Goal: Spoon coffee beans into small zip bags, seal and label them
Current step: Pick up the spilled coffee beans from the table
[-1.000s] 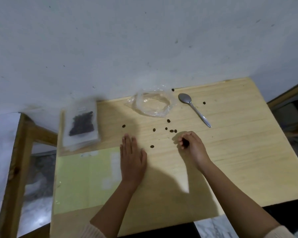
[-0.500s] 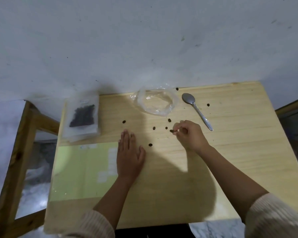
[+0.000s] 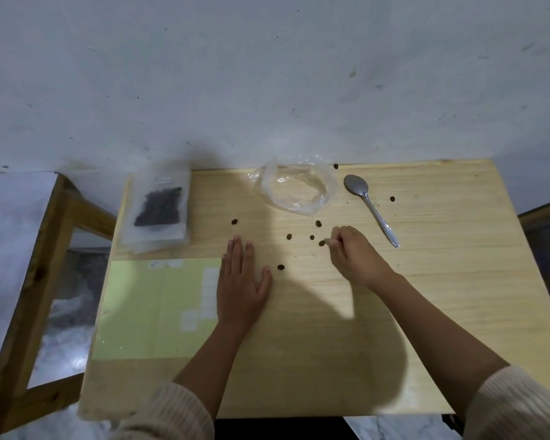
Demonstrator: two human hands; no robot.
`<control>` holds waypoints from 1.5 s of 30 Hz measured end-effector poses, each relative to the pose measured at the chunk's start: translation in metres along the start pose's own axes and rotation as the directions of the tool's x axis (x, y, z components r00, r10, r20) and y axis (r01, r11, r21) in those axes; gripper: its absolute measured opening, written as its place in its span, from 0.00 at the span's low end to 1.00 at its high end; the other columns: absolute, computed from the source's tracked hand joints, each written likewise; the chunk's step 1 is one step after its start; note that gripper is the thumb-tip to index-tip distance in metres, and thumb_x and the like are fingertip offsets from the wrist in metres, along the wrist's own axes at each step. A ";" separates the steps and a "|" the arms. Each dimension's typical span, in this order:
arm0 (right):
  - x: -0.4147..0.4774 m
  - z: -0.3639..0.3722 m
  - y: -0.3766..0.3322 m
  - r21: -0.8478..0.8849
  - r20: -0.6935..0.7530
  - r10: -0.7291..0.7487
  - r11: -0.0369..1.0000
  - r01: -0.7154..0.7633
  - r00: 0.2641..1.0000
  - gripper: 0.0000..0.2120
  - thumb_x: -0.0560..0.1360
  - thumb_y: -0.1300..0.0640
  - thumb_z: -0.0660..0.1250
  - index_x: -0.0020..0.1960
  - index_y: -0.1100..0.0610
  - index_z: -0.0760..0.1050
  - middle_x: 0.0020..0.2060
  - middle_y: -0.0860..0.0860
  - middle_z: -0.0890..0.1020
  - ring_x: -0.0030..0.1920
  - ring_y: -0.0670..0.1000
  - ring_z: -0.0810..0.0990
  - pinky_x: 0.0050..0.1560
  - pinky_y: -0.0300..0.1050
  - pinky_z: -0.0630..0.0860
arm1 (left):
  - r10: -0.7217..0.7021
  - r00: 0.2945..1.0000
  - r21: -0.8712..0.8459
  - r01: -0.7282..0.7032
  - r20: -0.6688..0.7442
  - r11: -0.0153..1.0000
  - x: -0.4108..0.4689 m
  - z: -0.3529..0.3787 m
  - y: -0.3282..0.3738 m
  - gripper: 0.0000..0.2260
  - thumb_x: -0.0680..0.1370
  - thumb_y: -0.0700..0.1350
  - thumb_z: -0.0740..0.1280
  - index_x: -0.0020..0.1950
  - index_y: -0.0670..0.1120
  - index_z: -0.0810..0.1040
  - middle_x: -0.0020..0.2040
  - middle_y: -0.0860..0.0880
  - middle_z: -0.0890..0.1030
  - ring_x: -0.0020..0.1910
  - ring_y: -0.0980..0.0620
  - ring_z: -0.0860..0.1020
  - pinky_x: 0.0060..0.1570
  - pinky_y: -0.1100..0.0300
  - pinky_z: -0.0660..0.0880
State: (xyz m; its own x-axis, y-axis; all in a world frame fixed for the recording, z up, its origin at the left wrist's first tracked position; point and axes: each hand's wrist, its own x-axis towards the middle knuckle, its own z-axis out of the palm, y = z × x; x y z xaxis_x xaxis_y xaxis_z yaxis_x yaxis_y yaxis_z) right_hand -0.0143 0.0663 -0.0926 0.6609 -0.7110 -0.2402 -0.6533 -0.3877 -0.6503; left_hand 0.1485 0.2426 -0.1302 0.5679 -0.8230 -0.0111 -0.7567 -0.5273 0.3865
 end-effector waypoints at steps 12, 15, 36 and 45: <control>-0.014 0.003 -0.029 0.954 0.124 0.325 0.220 -0.202 0.938 0.11 0.78 0.71 0.53 0.43 0.61 0.69 0.38 0.58 0.80 0.35 0.49 0.75 0.38 0.39 0.70 | -0.008 1.000 -0.012 0.008 -0.018 1.000 0.000 -0.003 0.003 0.29 0.76 0.56 0.54 0.73 0.42 0.63 0.76 0.43 0.59 0.76 0.50 0.53 0.73 0.56 0.50; -0.007 -0.006 -0.029 0.959 0.139 0.335 0.188 -0.211 0.932 0.14 0.75 0.72 0.49 0.39 0.61 0.69 0.32 0.54 0.76 0.31 0.48 0.70 0.31 0.36 0.68 | -0.010 1.000 -0.016 0.010 -0.019 1.000 0.000 -0.003 0.004 0.29 0.76 0.56 0.54 0.73 0.42 0.63 0.76 0.43 0.59 0.76 0.49 0.53 0.73 0.57 0.49; 0.010 -0.008 -0.009 0.095 -0.008 -0.028 0.995 0.028 1.000 0.07 0.77 0.59 0.63 0.39 0.55 0.72 0.35 0.50 0.74 0.37 0.43 0.70 0.41 0.39 0.64 | -0.011 1.000 0.020 0.011 0.010 1.000 0.000 -0.003 0.004 0.29 0.77 0.56 0.53 0.75 0.43 0.60 0.77 0.43 0.56 0.76 0.49 0.50 0.74 0.56 0.47; 0.011 -0.005 -0.036 0.843 0.038 0.438 0.469 -0.264 0.898 0.13 0.76 0.66 0.51 0.36 0.61 0.69 0.32 0.51 0.72 0.31 0.46 0.69 0.34 0.38 0.65 | -0.014 0.999 0.055 0.012 0.042 0.998 0.000 -0.004 0.005 0.29 0.77 0.56 0.51 0.77 0.45 0.56 0.77 0.44 0.54 0.77 0.49 0.49 0.74 0.58 0.45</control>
State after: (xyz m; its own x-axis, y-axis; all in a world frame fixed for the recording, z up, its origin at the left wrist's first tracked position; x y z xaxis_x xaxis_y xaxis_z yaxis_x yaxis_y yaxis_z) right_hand 0.0145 0.0697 -0.0677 0.3212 -0.7863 -0.5277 -0.1692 0.5006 -0.8490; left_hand 0.1464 0.2407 -0.1249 0.5647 -0.8235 -0.0551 -0.7665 -0.5480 0.3348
